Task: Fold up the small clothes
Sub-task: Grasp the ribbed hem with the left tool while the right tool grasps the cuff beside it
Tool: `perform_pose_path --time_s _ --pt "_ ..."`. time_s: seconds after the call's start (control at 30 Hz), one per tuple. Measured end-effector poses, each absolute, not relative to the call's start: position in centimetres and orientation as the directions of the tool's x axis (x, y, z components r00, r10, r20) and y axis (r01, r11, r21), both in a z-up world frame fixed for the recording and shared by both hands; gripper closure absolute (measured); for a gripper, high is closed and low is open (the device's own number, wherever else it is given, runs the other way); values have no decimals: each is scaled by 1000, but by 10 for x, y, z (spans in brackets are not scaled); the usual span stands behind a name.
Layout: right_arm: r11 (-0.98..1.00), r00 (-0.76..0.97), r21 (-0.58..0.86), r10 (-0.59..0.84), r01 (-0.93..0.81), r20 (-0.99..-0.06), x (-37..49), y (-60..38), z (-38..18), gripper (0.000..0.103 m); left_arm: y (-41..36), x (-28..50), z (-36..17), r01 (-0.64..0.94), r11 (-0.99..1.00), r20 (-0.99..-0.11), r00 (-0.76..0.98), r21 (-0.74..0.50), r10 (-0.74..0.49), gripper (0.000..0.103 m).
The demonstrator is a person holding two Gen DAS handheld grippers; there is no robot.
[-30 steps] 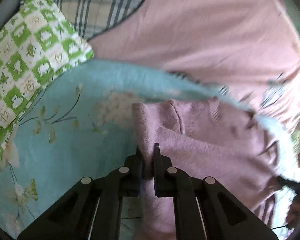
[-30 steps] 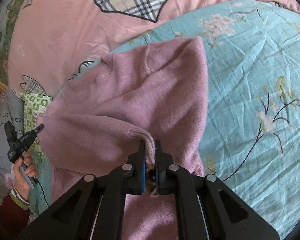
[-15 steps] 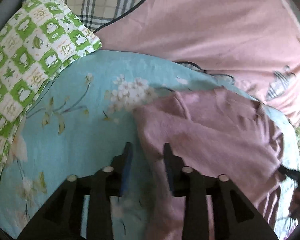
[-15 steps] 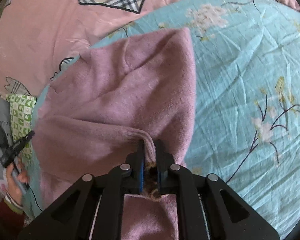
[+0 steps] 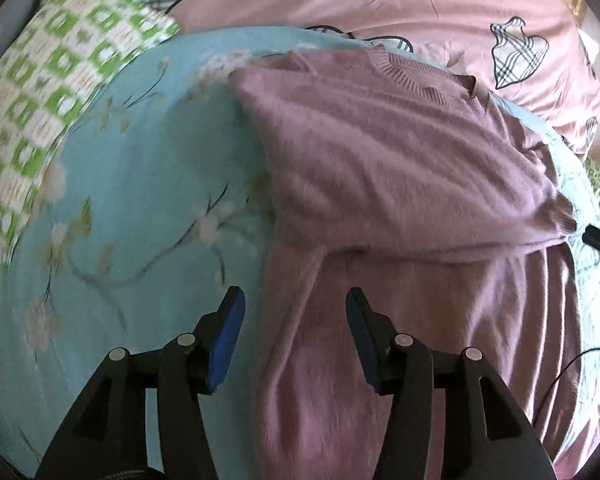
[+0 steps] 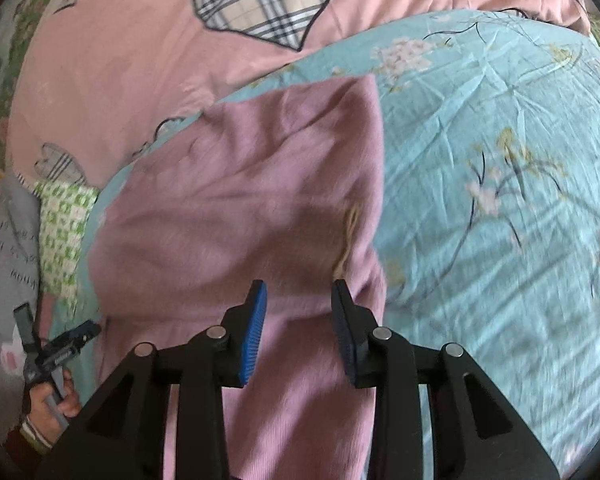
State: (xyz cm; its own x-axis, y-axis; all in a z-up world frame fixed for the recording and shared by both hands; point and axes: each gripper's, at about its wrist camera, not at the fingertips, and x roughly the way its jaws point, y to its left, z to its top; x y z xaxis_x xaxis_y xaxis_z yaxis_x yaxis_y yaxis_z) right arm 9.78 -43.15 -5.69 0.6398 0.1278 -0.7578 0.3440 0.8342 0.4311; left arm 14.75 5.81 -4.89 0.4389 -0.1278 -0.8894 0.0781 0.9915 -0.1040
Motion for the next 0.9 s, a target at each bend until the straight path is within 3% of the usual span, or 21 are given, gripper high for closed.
perform_pose_path --time_s 0.17,0.37,0.77,0.9 --pt "821 642 493 215 289 -736 59 -413 -51 62 72 106 -45 66 988 -903 401 -139 -154 43" --pt "825 584 499 275 265 -764 3 -388 -55 58 81 46 -52 77 980 -920 336 -185 -201 42" --pt "754 469 588 423 292 -775 -116 -327 -119 57 57 -61 -72 146 958 -937 215 -246 -274 42" --pt "717 489 627 447 305 -749 -120 -313 -140 57 51 -80 -75 146 953 -935 202 -264 -290 36"
